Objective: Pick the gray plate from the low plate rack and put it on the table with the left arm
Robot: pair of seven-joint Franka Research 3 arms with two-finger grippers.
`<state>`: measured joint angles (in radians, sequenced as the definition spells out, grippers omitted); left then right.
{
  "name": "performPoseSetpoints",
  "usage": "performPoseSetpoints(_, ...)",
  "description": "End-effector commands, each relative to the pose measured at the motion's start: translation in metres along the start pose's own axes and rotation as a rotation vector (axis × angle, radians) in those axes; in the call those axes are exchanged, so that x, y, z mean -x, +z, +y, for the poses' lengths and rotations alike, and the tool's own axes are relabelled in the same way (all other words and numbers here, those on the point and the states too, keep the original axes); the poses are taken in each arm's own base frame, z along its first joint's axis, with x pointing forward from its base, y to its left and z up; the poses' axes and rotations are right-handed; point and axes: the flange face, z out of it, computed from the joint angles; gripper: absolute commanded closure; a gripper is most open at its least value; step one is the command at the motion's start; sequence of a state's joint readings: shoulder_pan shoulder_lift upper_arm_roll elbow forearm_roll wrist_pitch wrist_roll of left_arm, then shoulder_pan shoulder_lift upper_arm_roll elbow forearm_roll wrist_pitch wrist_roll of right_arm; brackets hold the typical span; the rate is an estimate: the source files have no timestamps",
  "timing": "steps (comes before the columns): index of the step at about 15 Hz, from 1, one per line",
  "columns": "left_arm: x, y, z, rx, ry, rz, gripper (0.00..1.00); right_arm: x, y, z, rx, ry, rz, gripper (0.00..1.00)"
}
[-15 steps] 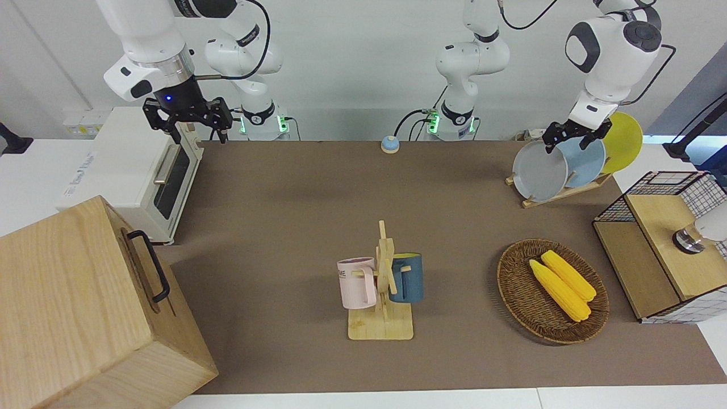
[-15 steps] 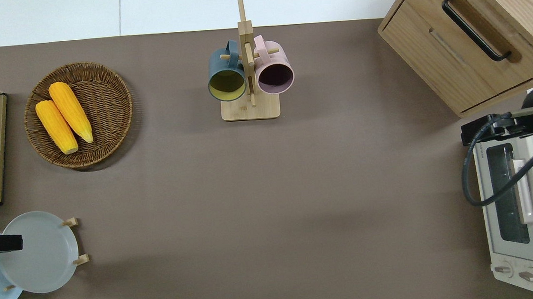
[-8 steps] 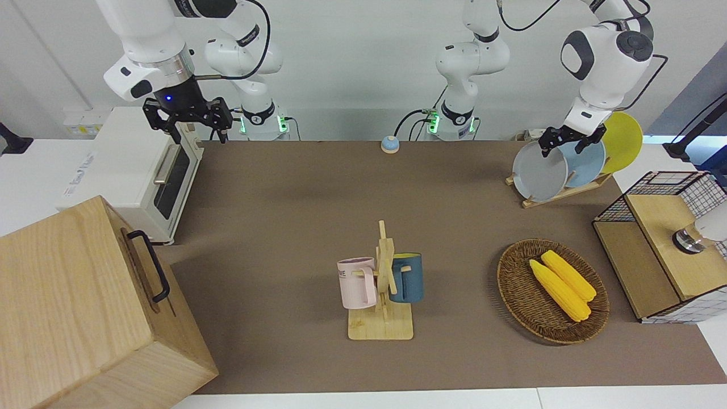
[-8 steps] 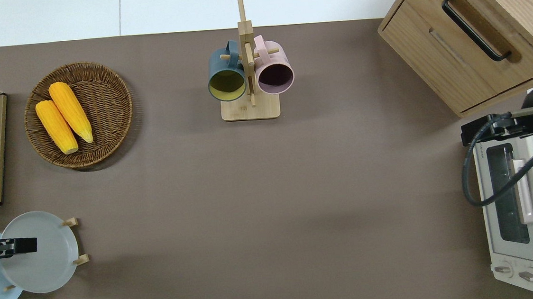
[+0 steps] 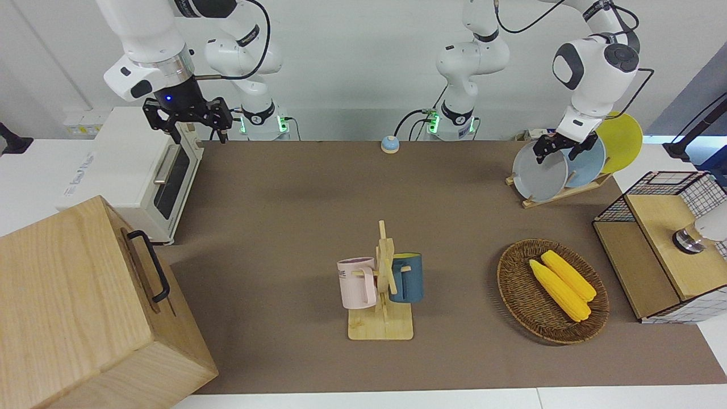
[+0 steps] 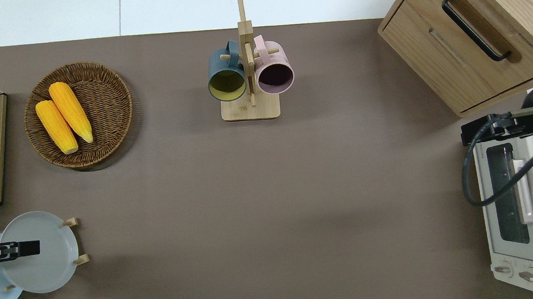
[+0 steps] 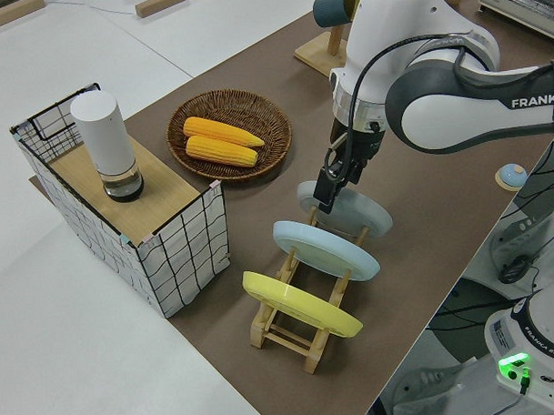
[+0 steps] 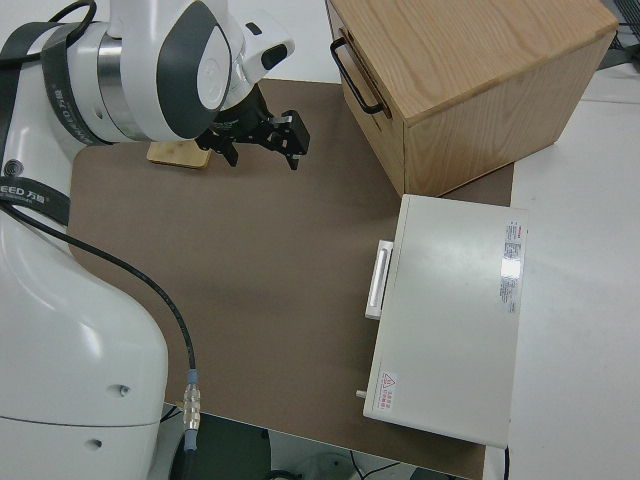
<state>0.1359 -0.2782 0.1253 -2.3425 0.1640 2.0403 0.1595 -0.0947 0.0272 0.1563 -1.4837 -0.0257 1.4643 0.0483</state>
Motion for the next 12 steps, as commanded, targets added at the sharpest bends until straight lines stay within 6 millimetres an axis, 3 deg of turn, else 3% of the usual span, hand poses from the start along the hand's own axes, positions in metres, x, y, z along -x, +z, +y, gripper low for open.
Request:
performPoseSetpoints(1,0.0094,0.0038,-0.001,-0.021,0.015,0.017,0.06,0.0001,-0.0027,-0.001,-0.003,0.002,0.005,0.017)
performPoseSetpoints(2,0.0092,0.0037,-0.0003,-0.022,0.015,0.017,0.12,0.0003,-0.0026,-0.001,-0.003,0.002,0.003,0.017)
performPoseSetpoints(5,0.0096,0.0039,-0.001,-0.021,0.009,0.016,0.55,0.0001,-0.0027,-0.001,-0.003,0.002,0.005,0.017)
performPoseSetpoints(9,0.0088,0.0059,0.0005,-0.021,0.014,0.01,1.0,0.0001,-0.0027,-0.001,-0.003,0.002,0.005,0.017)
performPoseSetpoints(12,0.0087,0.0076,0.002,-0.02,0.02,0.001,1.0,0.0001,-0.0027,-0.001,-0.003,0.002,0.005,0.017)
